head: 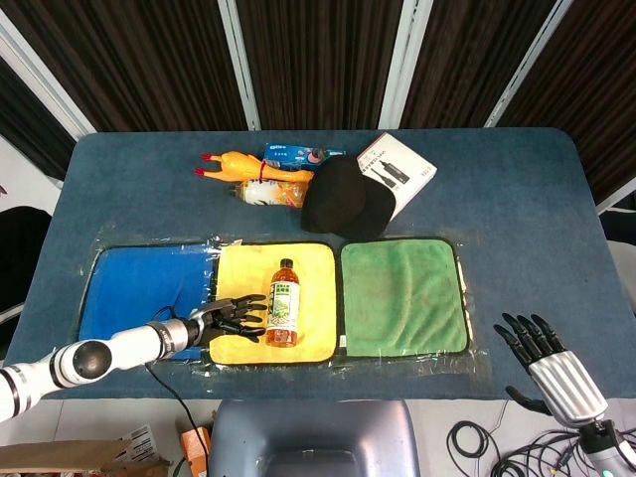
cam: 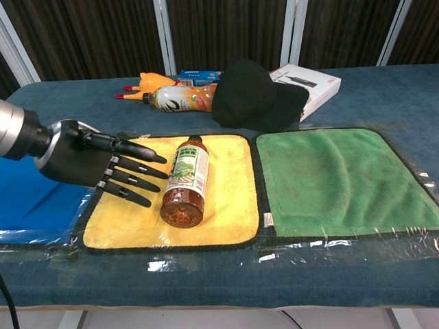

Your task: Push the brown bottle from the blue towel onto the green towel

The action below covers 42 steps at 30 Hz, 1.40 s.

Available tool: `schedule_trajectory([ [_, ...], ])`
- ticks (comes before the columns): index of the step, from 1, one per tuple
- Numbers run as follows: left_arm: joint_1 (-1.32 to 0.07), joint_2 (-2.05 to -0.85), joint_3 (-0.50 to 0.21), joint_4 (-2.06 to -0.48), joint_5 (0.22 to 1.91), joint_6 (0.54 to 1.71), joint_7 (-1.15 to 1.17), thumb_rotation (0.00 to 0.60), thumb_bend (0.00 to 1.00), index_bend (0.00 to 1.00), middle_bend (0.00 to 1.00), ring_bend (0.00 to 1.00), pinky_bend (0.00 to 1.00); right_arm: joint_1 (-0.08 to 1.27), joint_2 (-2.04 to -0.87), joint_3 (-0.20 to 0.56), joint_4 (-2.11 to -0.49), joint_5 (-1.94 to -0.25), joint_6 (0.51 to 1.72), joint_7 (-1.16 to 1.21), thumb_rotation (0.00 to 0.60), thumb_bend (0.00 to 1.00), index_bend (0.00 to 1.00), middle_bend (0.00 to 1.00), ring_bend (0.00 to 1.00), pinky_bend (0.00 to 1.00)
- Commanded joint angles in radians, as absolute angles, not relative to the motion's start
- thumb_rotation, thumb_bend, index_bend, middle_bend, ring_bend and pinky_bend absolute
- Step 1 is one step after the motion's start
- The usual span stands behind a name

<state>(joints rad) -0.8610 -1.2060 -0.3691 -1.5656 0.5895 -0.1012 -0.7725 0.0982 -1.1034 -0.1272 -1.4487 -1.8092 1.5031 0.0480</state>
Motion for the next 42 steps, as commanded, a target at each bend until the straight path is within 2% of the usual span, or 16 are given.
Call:
schedule_trajectory([
  [1, -0.871, -1.215, -0.367, -1.556, 0.586, -0.099, -0.778, 0.6, 0.24, 0.0, 0.04, 0.09, 0.34, 0.097, -1.099, -0.126, -1.449, -1.807, 1.509, 0.059, 0.6, 0.14, 0.0, 0.0, 0.0, 0.0],
  [8, -0.905, -1.247, -0.364, -1.536, 0.578, -0.114, -0.789, 0.6, 0.24, 0.0, 0.04, 0.09, 0.34, 0.092, -1.093, -0.125, -1.443, -1.807, 1.524, 0.081, 0.6, 0.14, 0.0, 0.0, 0.0, 0.0],
  [13, -0.933, -1.268, -0.353, -1.519, 0.574, -0.118, -0.8, 0.6, 0.34, 0.0, 0.04, 0.09, 0.34, 0.091, -1.089, -0.126, -1.44, -1.81, 1.532, 0.094, 0.6, 0.14, 0.0, 0.0, 0.0, 0.0],
  [18, -0.952, -1.281, -0.348, -1.516, 0.567, -0.104, -0.812, 0.6, 0.37, 0.0, 0.04, 0.08, 0.3, 0.088, -1.084, -0.127, -1.437, -1.808, 1.537, 0.106, 0.6, 0.14, 0.0, 0.0, 0.0, 0.0],
  [27, -0.977, -1.305, -0.364, -1.515, 0.556, -0.108, -0.823, 0.6, 0.37, 0.0, 0.04, 0.08, 0.3, 0.088, -1.077, -0.129, -1.434, -1.813, 1.542, 0.129, 0.6, 0.14, 0.0, 0.0, 0.0, 0.0],
  [30, -0.973, -1.318, -0.379, -1.514, 0.555, -0.145, -0.817, 0.6, 0.37, 0.0, 0.04, 0.08, 0.3, 0.087, -1.073, -0.13, -1.43, -1.815, 1.547, 0.139, 0.6, 0.14, 0.0, 0.0, 0.0, 0.0],
  [42, -1.002, -1.407, -0.389, -1.424, 0.552, -0.149, -0.819, 0.6, 0.32, 0.0, 0.04, 0.08, 0.29, 0.093, -1.066, -0.127, -1.427, -1.801, 1.53, 0.155, 0.6, 0.14, 0.0, 0.0, 0.0, 0.0],
])
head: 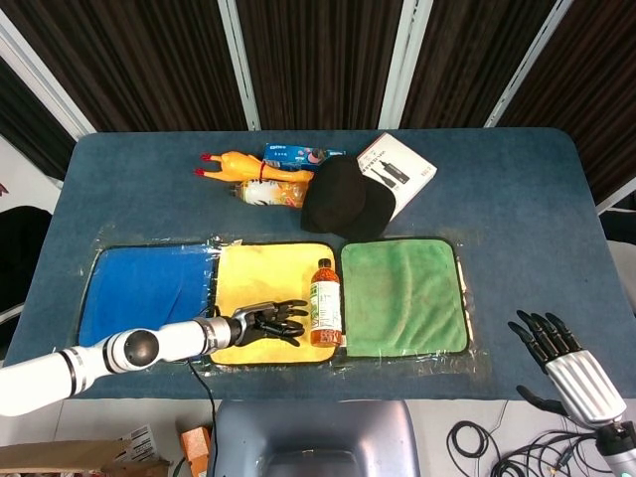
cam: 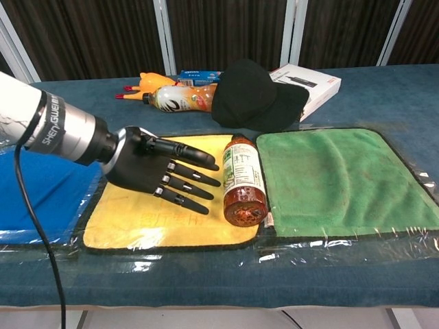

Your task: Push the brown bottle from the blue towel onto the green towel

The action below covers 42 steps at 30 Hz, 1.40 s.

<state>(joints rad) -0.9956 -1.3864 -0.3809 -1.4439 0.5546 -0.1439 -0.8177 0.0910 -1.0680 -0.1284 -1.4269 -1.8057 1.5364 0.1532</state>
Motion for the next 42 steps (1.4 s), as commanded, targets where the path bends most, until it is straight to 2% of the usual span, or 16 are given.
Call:
schedule_trajectory([
  [1, -1.005, -1.415, -0.393, -1.416, 0.551, -0.151, -0.819, 0.6, 0.32, 0.0, 0.04, 0.08, 0.29, 0.094, -1.065, -0.127, -1.427, -1.799, 1.528, 0.156, 0.6, 0.14, 0.0, 0.0, 0.0, 0.0],
  [11, -1.021, -1.48, -0.459, -1.361, 0.547, -0.181, -0.805, 0.6, 0.32, 0.0, 0.04, 0.07, 0.29, 0.095, -1.054, -0.115, -1.421, -1.777, 1.532, 0.201, 0.6, 0.14, 0.0, 0.0, 0.0, 0.0],
  [22, -1.07, -1.576, -0.461, -1.279, 0.548, -0.196, -0.808, 0.6, 0.31, 0.0, 0.04, 0.07, 0.29, 0.091, -1.041, -0.111, -1.412, -1.777, 1.552, 0.24, 0.6, 0.14, 0.0, 0.0, 0.0, 0.0],
  [42, -1.106, -1.733, -0.516, -1.165, 0.55, -0.183, -0.794, 0.6, 0.3, 0.0, 0.03, 0.05, 0.29, 0.087, -1.026, -0.099, -1.399, -1.757, 1.562, 0.296, 0.6, 0.14, 0.0, 0.0, 0.0, 0.0],
])
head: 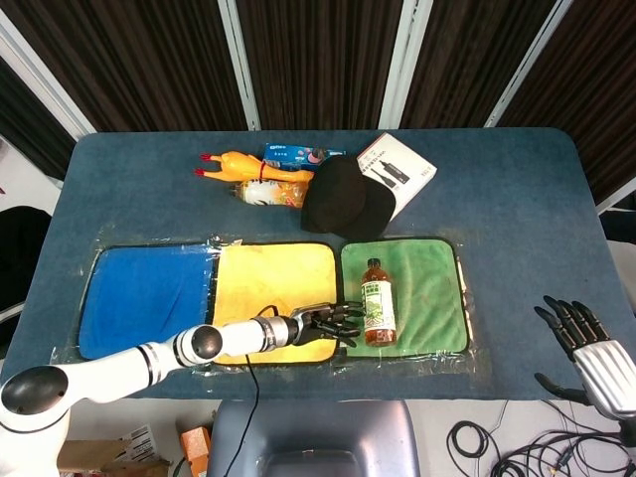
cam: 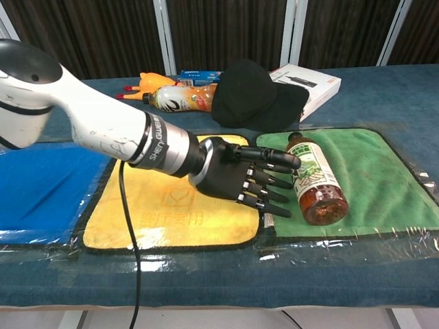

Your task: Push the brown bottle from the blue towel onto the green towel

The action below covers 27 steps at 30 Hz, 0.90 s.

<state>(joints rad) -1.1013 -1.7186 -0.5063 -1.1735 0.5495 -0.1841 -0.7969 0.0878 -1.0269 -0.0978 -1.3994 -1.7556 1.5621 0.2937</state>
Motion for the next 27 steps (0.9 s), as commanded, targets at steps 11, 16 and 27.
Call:
schedule_trajectory([
  [11, -1.081, -1.736, -0.561, -1.219, 0.564, -0.179, -0.765, 0.6, 0.3, 0.0, 0.03, 0.05, 0.29, 0.084, -1.022, -0.098, -1.39, -1.758, 1.568, 0.312, 0.6, 0.14, 0.0, 0.0, 0.0, 0.0],
  [16, -1.061, -1.692, -0.538, -1.289, 0.63, -0.081, -0.702, 0.6, 0.3, 0.0, 0.03, 0.05, 0.28, 0.081, -1.023, -0.101, -1.39, -1.766, 1.576, 0.313, 0.6, 0.14, 0.0, 0.0, 0.0, 0.0],
  [27, -1.0, -1.471, -0.354, -1.608, 0.788, 0.444, -0.438, 0.6, 0.32, 0.0, 0.01, 0.03, 0.2, 0.068, -1.031, -0.108, -1.389, -1.783, 1.595, 0.294, 0.6, 0.14, 0.0, 0.0, 0.0, 0.0],
])
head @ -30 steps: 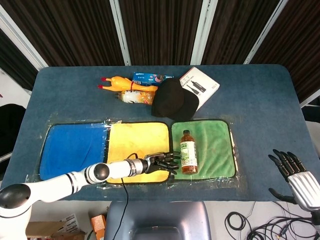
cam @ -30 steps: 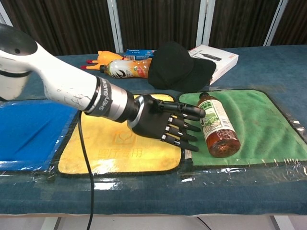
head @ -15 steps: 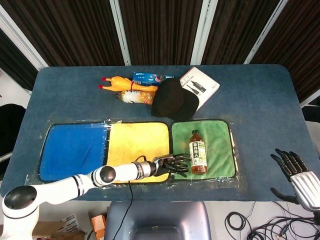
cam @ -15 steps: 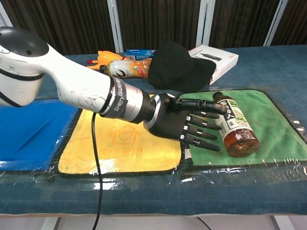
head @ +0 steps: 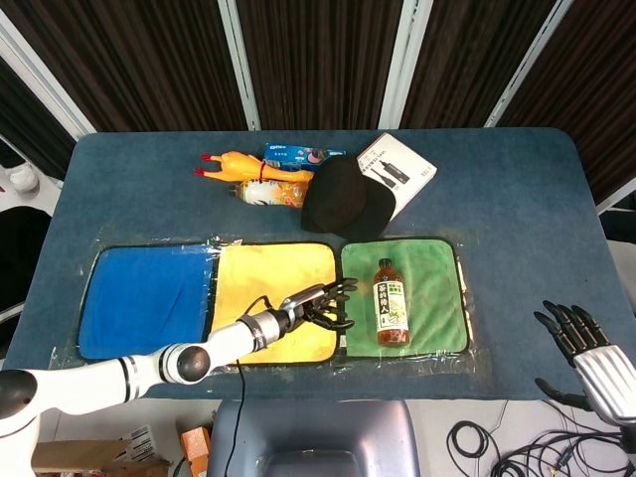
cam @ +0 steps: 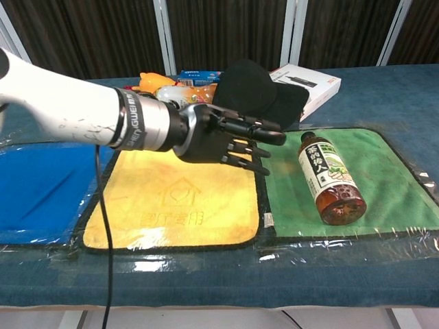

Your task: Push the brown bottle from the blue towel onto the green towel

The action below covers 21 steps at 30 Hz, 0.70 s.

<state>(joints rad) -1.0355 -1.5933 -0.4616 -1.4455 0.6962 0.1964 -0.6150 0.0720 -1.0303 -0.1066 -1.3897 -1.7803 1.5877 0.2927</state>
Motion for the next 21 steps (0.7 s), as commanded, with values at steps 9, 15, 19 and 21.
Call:
schedule_trajectory([
  [9, -0.574, -1.148, -0.03, -1.881, 1.334, 1.283, -0.016, 0.6, 0.29, 0.0, 0.0, 0.0, 0.12, 0.062, -1.044, -0.099, -1.401, -1.745, 1.561, 0.225, 0.6, 0.14, 0.0, 0.0, 0.0, 0.0],
  [15, -0.264, -1.132, 0.154, -1.632, 1.59, 1.665, -0.039, 0.6, 0.17, 0.0, 0.0, 0.0, 0.1, 0.071, -1.063, -0.092, -1.443, -1.72, 1.507, 0.123, 0.6, 0.14, 0.0, 0.0, 0.0, 0.0],
  [19, -0.134, -1.217, 0.206, -1.488, 1.65, 1.778, -0.028, 0.6, 0.1, 0.0, 0.0, 0.0, 0.1, 0.081, -1.08, -0.089, -1.47, -1.715, 1.478, 0.067, 0.6, 0.14, 0.0, 0.0, 0.0, 0.0],
  [21, -0.097, -1.251, 0.221, -1.437, 1.651, 1.775, -0.019, 0.6, 0.1, 0.0, 0.0, 0.0, 0.1, 0.083, -1.087, -0.09, -1.481, -1.718, 1.47, 0.041, 0.6, 0.14, 0.0, 0.0, 0.0, 0.0],
])
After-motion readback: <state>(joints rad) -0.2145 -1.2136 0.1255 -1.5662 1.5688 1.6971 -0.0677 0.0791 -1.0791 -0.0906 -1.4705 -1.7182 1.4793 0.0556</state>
